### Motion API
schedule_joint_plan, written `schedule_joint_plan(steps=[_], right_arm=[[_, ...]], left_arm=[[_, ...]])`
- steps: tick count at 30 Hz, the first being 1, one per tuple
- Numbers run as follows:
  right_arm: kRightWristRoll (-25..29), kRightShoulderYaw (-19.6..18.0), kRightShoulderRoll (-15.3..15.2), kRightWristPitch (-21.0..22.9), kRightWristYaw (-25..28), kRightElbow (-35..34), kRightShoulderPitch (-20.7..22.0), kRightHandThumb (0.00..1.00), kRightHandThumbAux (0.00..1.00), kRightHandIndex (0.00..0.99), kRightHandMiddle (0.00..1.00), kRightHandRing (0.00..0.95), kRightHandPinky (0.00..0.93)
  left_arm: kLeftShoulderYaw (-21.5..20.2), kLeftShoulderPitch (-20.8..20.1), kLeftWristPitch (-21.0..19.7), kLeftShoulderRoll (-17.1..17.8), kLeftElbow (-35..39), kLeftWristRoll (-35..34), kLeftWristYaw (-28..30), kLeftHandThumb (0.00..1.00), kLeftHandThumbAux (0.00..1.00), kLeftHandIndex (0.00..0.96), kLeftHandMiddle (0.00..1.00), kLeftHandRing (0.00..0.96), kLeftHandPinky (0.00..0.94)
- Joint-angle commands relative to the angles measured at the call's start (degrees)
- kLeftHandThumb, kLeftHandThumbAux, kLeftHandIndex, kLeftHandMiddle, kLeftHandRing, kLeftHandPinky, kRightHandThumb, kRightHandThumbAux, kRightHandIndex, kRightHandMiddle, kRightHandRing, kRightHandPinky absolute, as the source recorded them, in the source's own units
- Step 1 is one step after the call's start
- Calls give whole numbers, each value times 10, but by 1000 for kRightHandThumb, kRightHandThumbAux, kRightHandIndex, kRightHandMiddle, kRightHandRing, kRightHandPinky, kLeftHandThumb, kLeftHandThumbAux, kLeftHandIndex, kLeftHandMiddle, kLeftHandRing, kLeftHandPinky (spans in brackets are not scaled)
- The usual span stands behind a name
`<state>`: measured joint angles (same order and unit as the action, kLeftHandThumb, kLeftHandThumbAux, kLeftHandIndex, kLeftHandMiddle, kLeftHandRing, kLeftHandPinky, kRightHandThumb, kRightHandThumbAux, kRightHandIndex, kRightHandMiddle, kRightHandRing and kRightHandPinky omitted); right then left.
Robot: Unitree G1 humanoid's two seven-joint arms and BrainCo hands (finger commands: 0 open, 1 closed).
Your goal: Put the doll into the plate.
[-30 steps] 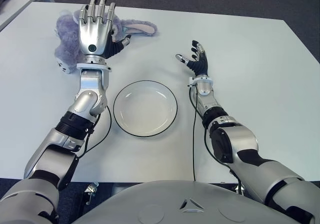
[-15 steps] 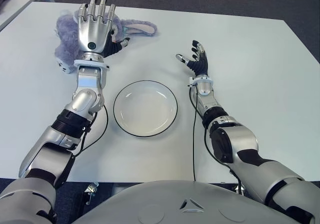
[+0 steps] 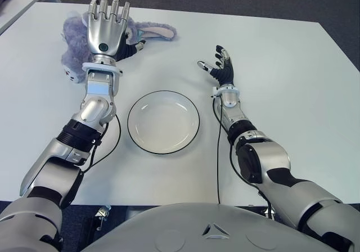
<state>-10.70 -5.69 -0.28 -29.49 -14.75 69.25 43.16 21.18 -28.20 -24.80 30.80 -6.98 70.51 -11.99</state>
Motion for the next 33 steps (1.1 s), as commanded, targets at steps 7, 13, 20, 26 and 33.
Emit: schedule_joint_plan(steps=[7, 13, 20, 26, 33], right_arm=[[9, -7, 25, 71, 8, 84, -123, 50, 761, 123, 106, 89, 97], [8, -7, 24, 69, 6, 84, -124, 57, 762, 117, 103, 91, 97], [5, -4, 22, 70, 5, 84, -125, 39, 752, 110, 100, 82, 81], [6, -5, 20, 70, 9, 84, -125, 30, 746, 110, 101, 87, 95], [8, -6, 20, 69, 9, 83, -125, 43, 761, 128, 112, 97, 106]], left_arm=[[-21, 20, 25, -9, -18, -36, -35, 199, 361, 0, 0, 0, 0], [-62, 45, 79, -30, -55, -115, -118, 251, 387, 0, 0, 0, 0], [-104, 62, 182, -60, -113, -209, -229, 272, 396, 0, 23, 28, 18], [-115, 58, 233, -74, -154, -241, -291, 280, 394, 0, 41, 52, 12], [-115, 54, 261, -72, -181, -255, -320, 287, 396, 0, 43, 55, 2]])
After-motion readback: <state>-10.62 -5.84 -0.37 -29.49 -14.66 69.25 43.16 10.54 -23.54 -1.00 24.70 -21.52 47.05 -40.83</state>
